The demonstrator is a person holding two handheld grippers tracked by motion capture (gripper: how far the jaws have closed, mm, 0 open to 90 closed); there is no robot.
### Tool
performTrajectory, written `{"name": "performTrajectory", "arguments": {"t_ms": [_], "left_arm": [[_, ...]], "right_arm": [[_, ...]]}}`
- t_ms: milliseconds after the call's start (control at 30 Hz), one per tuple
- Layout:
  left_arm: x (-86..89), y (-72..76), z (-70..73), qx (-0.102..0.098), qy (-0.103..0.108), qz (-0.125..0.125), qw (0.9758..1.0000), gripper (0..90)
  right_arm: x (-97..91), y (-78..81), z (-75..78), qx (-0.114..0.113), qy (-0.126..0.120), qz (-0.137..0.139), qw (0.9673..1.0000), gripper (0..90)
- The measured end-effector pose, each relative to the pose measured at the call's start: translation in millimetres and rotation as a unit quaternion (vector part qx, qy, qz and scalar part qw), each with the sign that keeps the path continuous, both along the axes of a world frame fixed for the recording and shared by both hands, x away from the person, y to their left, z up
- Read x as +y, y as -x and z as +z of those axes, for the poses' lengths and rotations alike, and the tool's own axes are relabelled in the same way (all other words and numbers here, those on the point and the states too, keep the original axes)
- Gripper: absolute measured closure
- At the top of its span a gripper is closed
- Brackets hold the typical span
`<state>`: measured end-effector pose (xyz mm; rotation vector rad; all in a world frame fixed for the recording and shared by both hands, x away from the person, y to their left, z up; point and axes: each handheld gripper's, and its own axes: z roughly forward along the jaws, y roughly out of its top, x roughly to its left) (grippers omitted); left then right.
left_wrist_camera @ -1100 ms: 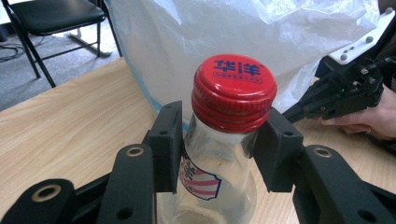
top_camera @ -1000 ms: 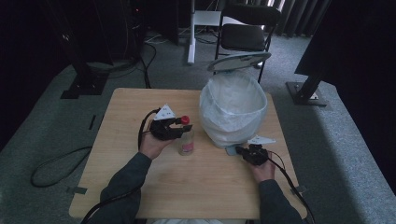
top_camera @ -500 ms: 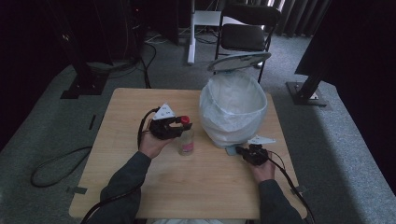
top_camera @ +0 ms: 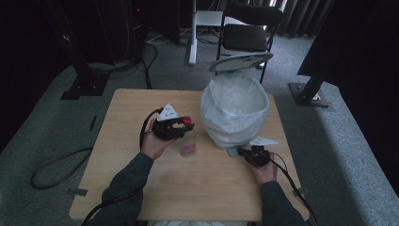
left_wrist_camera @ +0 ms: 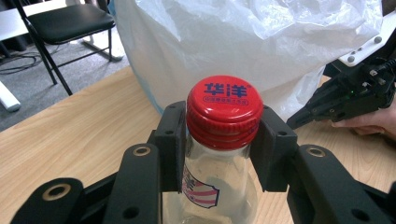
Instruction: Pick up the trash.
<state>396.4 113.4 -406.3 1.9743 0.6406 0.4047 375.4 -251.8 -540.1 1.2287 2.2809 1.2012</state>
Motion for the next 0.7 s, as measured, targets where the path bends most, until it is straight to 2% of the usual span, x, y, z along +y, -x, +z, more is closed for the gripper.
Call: {"name": "performTrajectory", "arguments": {"t_ms": [167, 400, 700], "left_arm": [[-0.4, -0.6, 2.1, 0.003, -0.003, 0.001, 1.0000, 60.5], [5.5, -2.3, 9.6, 0.004, 0.012, 0.002, 0.9999, 61.1], [7.2, -3.0, 20.2, -0.003, 0.017, 0.004, 0.9998, 62.4]], "right_arm": [[-0.1, 0.1, 0.0, 0.000, 0.001, 0.001, 1.0000, 90.0], [-0.1, 0.2, -0.2, 0.000, -0.001, 0.001, 1.0000, 90.0], [-0.2, 0.2, -0.3, -0.001, -0.001, 0.001, 1.0000, 90.0]]}}
